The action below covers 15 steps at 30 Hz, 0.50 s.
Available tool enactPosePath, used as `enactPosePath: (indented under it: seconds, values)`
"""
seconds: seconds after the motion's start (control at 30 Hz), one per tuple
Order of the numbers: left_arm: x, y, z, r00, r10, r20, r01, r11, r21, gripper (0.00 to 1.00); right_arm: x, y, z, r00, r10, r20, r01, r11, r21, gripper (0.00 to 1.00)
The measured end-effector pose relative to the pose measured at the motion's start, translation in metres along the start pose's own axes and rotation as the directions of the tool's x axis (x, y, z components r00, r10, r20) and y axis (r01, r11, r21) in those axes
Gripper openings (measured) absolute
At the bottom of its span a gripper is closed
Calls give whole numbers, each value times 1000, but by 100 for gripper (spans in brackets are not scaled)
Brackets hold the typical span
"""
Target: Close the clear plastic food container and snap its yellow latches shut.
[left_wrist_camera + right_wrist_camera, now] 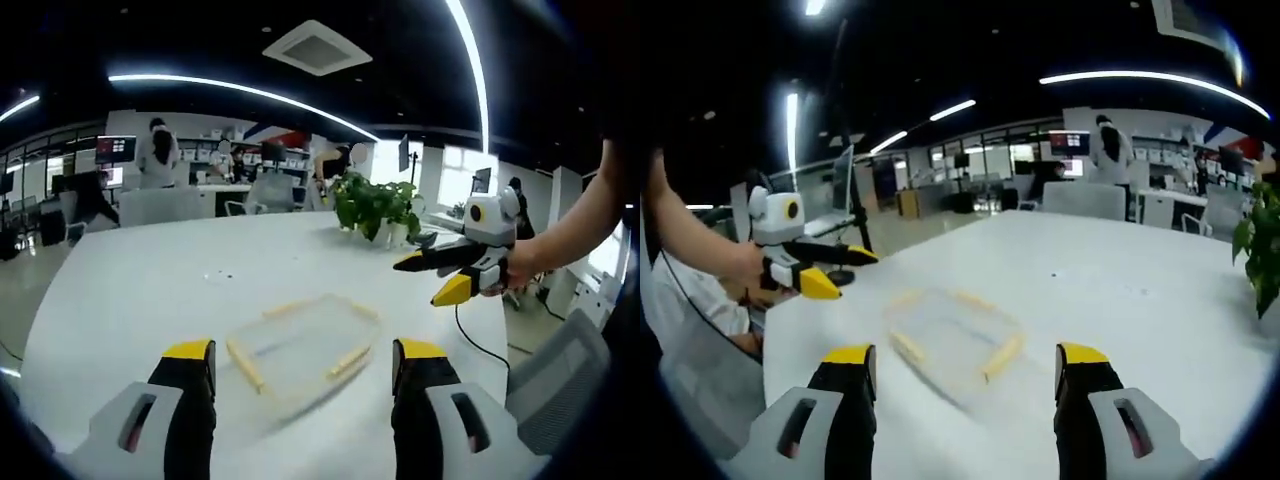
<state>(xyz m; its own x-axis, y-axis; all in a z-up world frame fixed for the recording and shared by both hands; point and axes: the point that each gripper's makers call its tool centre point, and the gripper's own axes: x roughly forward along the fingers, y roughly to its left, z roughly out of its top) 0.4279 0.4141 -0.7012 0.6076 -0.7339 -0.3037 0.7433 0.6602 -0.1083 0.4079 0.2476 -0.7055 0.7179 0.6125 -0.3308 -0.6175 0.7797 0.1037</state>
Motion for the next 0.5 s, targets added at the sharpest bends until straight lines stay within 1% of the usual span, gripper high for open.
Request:
enactPosePath:
  seconds: [0.1,0.17,0.27,0.5]
  values:
    - [-3,0,-2,1000,11,-7,-11,1000,-6,70,-4,1,0,1000,-2,-7,2,1000,4,73]
    - [-4,-2,-6,1000,7,-17,-8,999,-35,70,-7,3,-1,1000,-1,-10,1,1000,4,73]
    - [-8,-3,-8,1000,12,-16,-13,999,-30,70,-10,4,-1,1000,-5,-14,5,1000,5,73]
    - [-16,-6,-12,999,21,-25,-22,999,-50,70,-19,9,-5,999,-9,-37,9,1000,3,73]
